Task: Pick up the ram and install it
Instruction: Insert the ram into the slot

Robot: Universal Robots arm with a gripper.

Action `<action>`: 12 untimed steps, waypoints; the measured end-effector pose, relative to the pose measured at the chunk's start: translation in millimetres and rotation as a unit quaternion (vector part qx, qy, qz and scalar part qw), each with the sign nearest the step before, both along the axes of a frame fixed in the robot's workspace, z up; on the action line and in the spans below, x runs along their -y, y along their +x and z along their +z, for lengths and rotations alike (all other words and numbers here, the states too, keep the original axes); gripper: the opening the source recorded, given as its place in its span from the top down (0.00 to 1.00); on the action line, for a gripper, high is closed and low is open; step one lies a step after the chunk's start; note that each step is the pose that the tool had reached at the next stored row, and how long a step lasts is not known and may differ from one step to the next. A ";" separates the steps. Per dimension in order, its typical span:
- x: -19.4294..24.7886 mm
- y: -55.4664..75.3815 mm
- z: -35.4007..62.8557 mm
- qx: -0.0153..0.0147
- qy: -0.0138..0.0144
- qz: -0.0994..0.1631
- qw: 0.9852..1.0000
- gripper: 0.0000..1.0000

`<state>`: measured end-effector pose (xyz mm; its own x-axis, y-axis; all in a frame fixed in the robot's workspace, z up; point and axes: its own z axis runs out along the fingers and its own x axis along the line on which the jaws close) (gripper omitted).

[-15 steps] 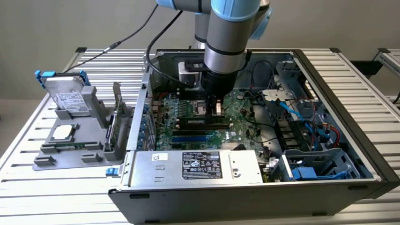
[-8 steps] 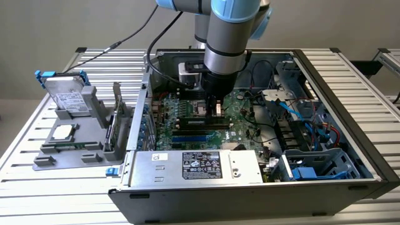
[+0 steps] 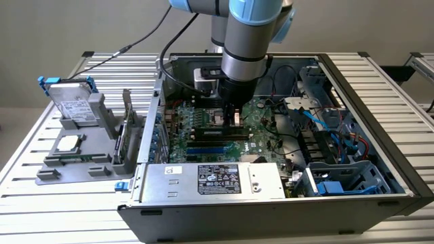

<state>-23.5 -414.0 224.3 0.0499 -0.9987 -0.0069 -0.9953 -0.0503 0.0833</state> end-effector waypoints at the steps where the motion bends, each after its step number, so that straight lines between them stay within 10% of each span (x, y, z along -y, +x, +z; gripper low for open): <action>1: -0.1 0.1 -0.4 0.000 0.000 0.000 1.000 0.86; 12: -0.6 5.6 -1.5 -0.003 -0.002 0.000 1.000 0.86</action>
